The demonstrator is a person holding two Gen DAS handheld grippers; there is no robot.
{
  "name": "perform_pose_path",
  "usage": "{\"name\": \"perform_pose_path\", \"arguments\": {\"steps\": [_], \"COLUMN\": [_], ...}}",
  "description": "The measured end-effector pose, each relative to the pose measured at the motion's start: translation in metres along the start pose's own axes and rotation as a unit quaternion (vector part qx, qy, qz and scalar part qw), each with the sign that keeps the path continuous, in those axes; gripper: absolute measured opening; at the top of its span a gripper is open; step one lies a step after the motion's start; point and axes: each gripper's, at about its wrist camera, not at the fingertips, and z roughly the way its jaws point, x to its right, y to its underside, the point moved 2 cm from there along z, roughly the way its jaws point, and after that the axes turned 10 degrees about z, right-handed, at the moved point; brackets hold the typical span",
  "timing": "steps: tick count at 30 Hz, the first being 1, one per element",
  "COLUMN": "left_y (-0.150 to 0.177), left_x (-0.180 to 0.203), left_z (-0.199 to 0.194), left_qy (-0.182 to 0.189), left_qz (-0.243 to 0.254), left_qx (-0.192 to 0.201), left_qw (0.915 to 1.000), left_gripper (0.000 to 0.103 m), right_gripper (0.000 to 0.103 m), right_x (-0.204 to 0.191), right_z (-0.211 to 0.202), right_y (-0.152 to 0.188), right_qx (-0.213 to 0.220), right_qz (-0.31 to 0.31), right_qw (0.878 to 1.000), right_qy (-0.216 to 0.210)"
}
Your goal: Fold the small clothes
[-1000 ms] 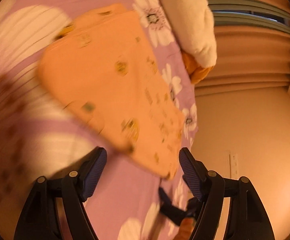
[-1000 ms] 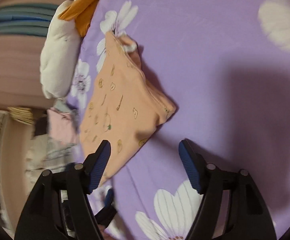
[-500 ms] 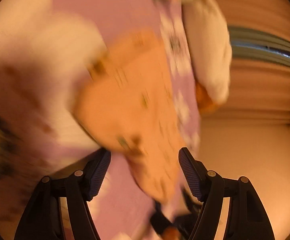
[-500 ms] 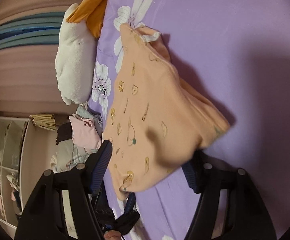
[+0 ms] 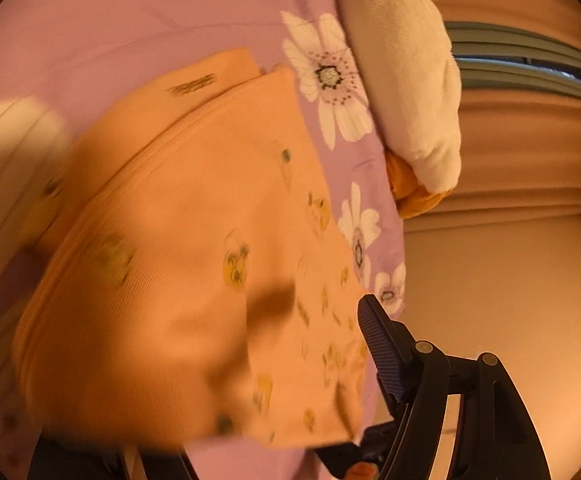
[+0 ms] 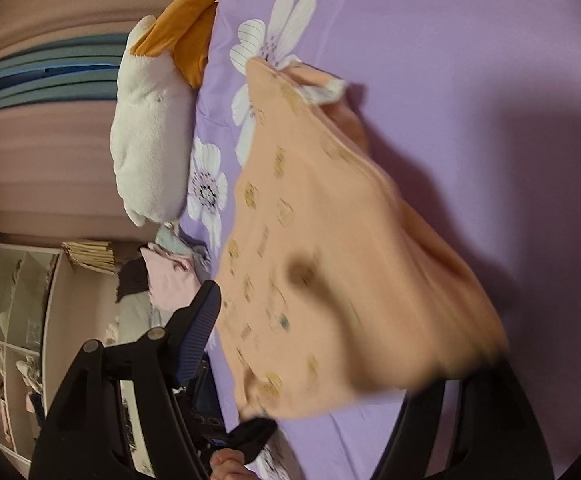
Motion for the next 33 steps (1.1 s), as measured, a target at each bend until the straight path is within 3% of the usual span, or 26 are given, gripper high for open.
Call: {"name": "perform_pose_path", "arguments": {"steps": [1, 2, 3, 4, 5, 9, 13, 14, 16, 18, 19, 20, 22, 23, 26, 30, 31, 32, 33], "left_y": [0.000, 0.001, 0.004, 0.006, 0.008, 0.014, 0.039, 0.046, 0.068, 0.088, 0.093, 0.099, 0.100, 0.098, 0.095, 0.090, 0.091, 0.089, 0.086], "left_x": [-0.001, -0.004, -0.009, -0.014, -0.015, 0.004, 0.019, 0.021, 0.018, 0.003, -0.006, -0.018, -0.033, -0.040, -0.049, -0.043, -0.038, -0.033, -0.028], "left_z": [0.003, 0.007, 0.010, 0.011, 0.008, -0.019, -0.055, -0.060, -0.076, -0.089, -0.095, -0.106, -0.127, -0.137, -0.160, -0.177, -0.180, -0.190, -0.194], "left_qy": [-0.021, -0.052, -0.076, -0.072, -0.063, -0.075, -0.049, -0.056, -0.085, -0.134, -0.153, -0.167, -0.148, -0.143, -0.149, -0.199, -0.217, -0.256, -0.272], "left_qz": [0.005, 0.010, 0.016, 0.014, 0.015, 0.044, 0.054, 0.064, 0.097, 0.096, 0.086, 0.073, 0.054, 0.034, 0.022, 0.044, 0.050, 0.062, 0.074], "left_qx": [0.006, 0.008, 0.014, 0.023, 0.031, 0.047, 0.051, 0.048, 0.033, 0.019, 0.021, 0.039, 0.065, 0.067, 0.088, 0.107, 0.117, 0.140, 0.159], "left_qw": [0.9997, 0.9985, 0.9969, 0.9971, 0.9974, 0.9951, 0.9960, 0.9952, 0.9911, 0.9861, 0.9842, 0.9825, 0.9854, 0.9868, 0.9847, 0.9732, 0.9680, 0.9544, 0.9462], "left_gripper": [0.040, 0.030, 0.016, 0.016, 0.014, 0.011, 0.011, 0.011, 0.011, 0.011, 0.011, 0.011, 0.011, 0.011, 0.011, 0.011, 0.011, 0.011, 0.011], "right_gripper": [0.063, 0.056, 0.029, 0.012, 0.010, 0.012, 0.011, 0.012, 0.012, 0.012, 0.011, 0.008, 0.010, 0.011, 0.006, 0.015, 0.015, 0.015, 0.015], "right_x": [-0.001, -0.003, -0.003, 0.003, 0.011, 0.002, -0.004, -0.001, 0.017, 0.050, 0.063, 0.078, 0.092, 0.095, 0.094, 0.072, 0.067, 0.058, 0.049], "right_z": [0.003, 0.007, 0.011, 0.017, 0.018, -0.002, -0.041, -0.052, -0.070, -0.092, -0.101, -0.113, -0.130, -0.140, -0.158, -0.182, -0.186, -0.192, -0.192], "right_y": [-0.002, -0.003, -0.005, -0.009, -0.011, -0.009, 0.014, 0.023, 0.039, 0.048, 0.048, 0.045, 0.041, 0.041, 0.048, 0.051, 0.049, 0.049, 0.046], "right_qx": [0.003, 0.007, 0.014, 0.021, 0.020, -0.005, -0.017, -0.020, -0.018, 0.005, 0.015, 0.013, 0.013, 0.028, 0.086, 0.162, 0.172, 0.175, 0.171], "right_qz": [-0.002, -0.012, -0.030, -0.045, -0.041, -0.044, -0.064, -0.073, -0.085, -0.071, -0.060, -0.035, 0.007, 0.010, -0.029, -0.085, -0.096, -0.109, -0.115], "right_qw": [1.000, 1.000, 0.999, 0.998, 0.999, 0.998, 0.995, 0.994, 0.996, 0.997, 0.997, 0.999, 0.999, 0.999, 0.996, 0.979, 0.976, 0.976, 0.977], "right_qy": [0.002, 0.005, 0.018, 0.029, 0.009, -0.054, -0.076, -0.074, -0.024, 0.030, 0.040, 0.013, -0.037, -0.040, 0.024, 0.091, 0.090, 0.073, 0.046]}}
